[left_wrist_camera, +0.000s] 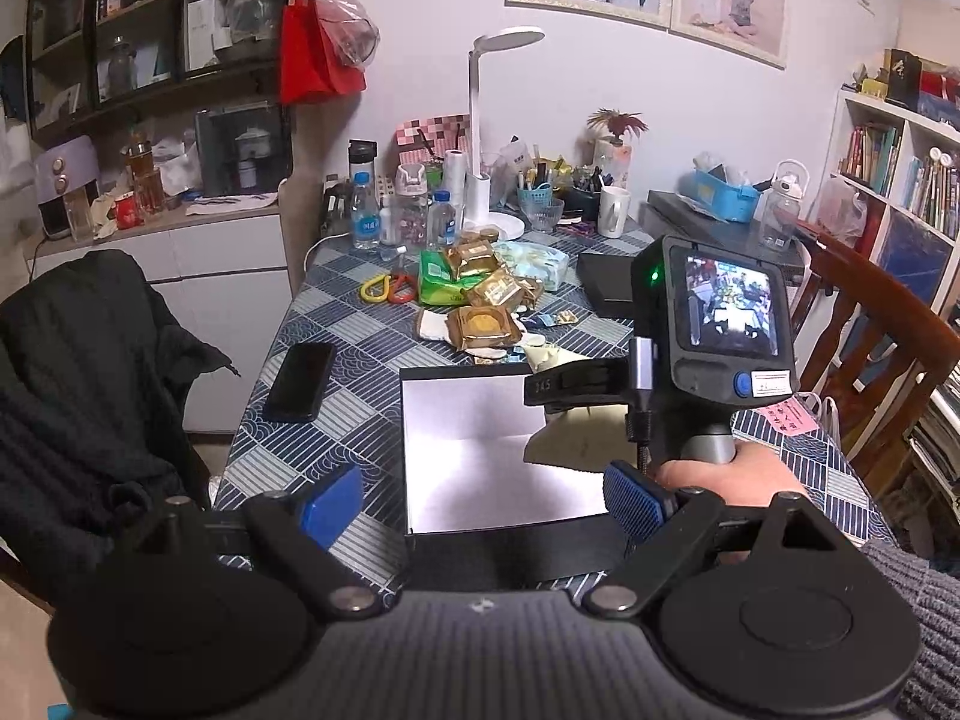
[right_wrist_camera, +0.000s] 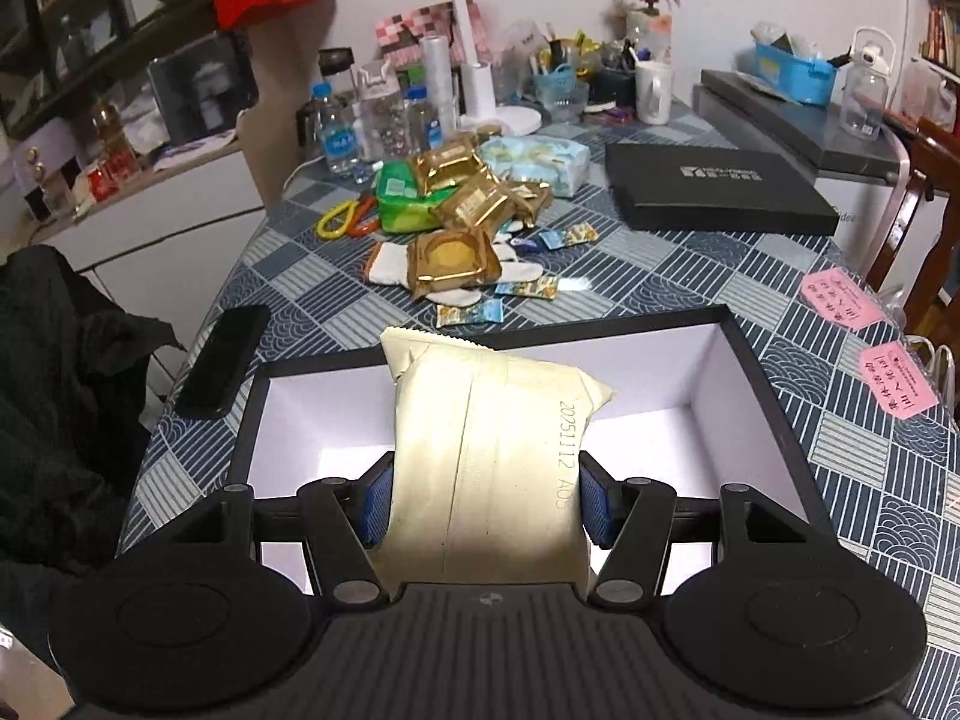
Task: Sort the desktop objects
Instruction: 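Lower the held beige packet into the black box with the right tool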
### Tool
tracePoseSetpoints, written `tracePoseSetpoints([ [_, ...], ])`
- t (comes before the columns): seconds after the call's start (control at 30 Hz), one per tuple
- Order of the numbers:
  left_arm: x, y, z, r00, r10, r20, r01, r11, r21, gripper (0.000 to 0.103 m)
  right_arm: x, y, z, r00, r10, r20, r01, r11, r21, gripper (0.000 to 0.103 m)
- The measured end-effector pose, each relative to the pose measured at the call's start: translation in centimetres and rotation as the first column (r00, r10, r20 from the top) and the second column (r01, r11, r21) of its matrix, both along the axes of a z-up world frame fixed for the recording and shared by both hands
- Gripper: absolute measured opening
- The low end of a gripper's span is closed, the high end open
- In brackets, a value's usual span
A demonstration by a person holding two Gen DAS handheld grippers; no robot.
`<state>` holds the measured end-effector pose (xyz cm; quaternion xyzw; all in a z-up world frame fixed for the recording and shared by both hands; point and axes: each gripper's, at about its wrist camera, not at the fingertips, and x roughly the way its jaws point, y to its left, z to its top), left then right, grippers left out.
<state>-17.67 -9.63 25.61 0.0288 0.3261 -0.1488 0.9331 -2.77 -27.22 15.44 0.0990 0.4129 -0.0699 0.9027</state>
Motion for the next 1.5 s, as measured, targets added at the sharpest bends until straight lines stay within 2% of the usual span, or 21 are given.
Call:
tracePoseSetpoints([
  [0.67,1.0,0.5,-0.8,0.998,0.048,-0.044,-0.048,0.999,0.002,0.103,1.6,2.0,-1.5,0.997,0.064,-0.047,-0.065,0.998,-0.008,0.058],
  [1.5,3.6,1.7,-2.1,0.99,0.077,-0.114,-0.078,0.997,-0.01,0.103,6.9,5.7,-5.2,0.978,0.131,-0.161,-0.142,0.988,-0.056,0.058],
])
